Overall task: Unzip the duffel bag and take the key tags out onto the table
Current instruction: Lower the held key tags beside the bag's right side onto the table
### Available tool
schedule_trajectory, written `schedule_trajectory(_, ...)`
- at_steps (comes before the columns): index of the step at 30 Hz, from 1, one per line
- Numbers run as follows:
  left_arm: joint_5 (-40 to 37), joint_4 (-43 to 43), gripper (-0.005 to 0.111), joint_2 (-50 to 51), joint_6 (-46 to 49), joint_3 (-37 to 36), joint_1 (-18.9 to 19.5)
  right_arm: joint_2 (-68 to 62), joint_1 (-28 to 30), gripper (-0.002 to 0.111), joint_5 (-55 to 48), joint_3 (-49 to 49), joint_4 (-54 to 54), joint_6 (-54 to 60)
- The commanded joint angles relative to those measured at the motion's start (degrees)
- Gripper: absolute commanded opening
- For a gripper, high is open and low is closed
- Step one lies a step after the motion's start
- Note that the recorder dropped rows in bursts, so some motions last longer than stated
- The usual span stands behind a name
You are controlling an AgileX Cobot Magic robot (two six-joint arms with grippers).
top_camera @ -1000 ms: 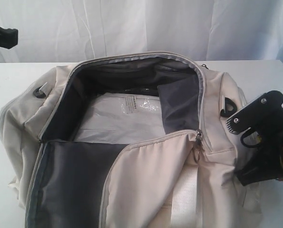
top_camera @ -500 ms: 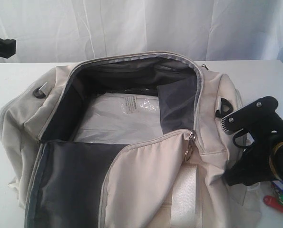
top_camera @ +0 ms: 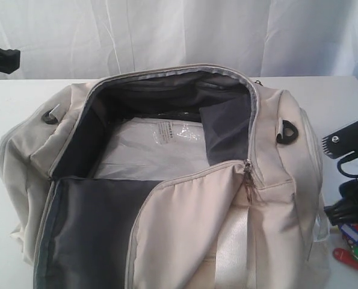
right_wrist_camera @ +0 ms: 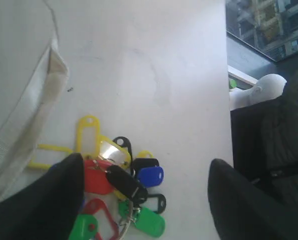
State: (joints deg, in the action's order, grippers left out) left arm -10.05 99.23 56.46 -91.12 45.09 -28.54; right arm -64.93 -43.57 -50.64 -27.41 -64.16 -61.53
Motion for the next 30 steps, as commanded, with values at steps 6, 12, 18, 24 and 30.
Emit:
schedule_trajectory(6,-0.03,0.72,0.008,-0.48,0.12,-0.32,-0.14,1.34,0.22,0.05,-4.11,5.2,4.8,2.11)
schedule_trajectory(12,-0.03,0.72,0.008,-0.48,0.12,-0.32,-0.14,1.2,0.22,0.024,-1.19,7.18,5.0,0.87)
schedule_trajectory(18,0.19,0.72,0.008,-0.48,0.12,-0.32,-0.14,-3.27,0.22,0.02,2.11,8.19,5.41,-0.32)
schedule_trajectory(24,0.19,0.72,0.008,-0.48,0.12,-0.32,-0.14,-10.42,0.22,0.017,15.56,7.5,-1.04,-12.64)
schedule_trajectory(30,0.19,0.72,0.008,-0.48,0.12,-0.32,-0.14,-23.15,0.22,0.006,24.94,1.99,-5.34,-19.72)
